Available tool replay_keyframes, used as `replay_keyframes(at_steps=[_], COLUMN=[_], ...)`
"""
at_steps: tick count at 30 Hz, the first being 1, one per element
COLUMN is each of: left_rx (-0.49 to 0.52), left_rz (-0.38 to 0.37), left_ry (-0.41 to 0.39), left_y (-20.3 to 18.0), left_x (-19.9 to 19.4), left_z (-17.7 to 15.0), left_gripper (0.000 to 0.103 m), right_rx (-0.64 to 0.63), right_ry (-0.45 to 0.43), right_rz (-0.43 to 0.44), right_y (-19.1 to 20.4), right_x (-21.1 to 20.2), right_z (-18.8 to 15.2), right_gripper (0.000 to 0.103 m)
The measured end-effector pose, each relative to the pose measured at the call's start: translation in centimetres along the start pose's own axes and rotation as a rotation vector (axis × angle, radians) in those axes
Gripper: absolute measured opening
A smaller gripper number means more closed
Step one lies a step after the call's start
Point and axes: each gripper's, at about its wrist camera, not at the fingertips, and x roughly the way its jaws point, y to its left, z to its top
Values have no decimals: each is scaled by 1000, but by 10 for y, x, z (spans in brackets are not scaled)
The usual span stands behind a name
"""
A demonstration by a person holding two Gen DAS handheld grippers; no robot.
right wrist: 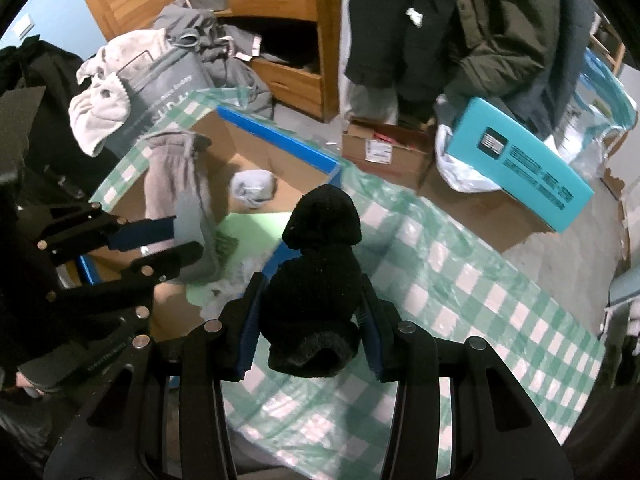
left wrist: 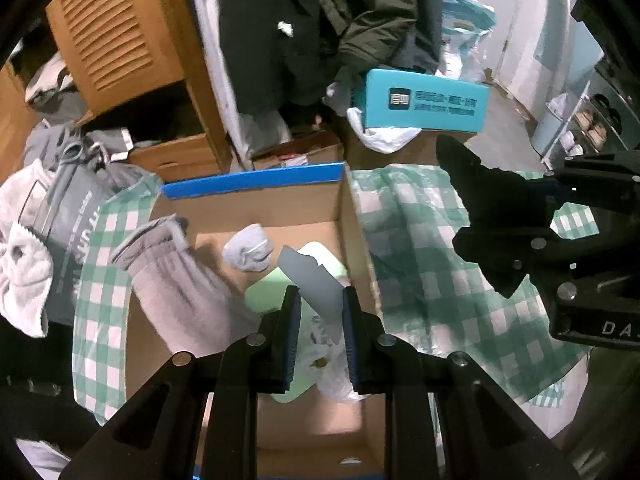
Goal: Organize soft objects
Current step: 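Carry the white scrap with the left tool while the right tool carries the black item to the box, then open the right tool over the box while the left tool releases the white scrap inside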
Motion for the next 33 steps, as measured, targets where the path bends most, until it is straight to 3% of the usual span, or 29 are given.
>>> replay_keyframes(at_steps=[22, 33], left_rx=[-114, -158], left_rz=[37, 46], left_ry=[68, 90], left_y=[57, 67], left_x=[19, 20], left_z=[-27, -31], left_gripper=[24, 31], right_rx=[-5, 0], right_ry=[79, 83], right_rz=[105, 98], right_y=[52, 54], right_x=[53, 59], right_z=[37, 36], right_gripper=[43, 55])
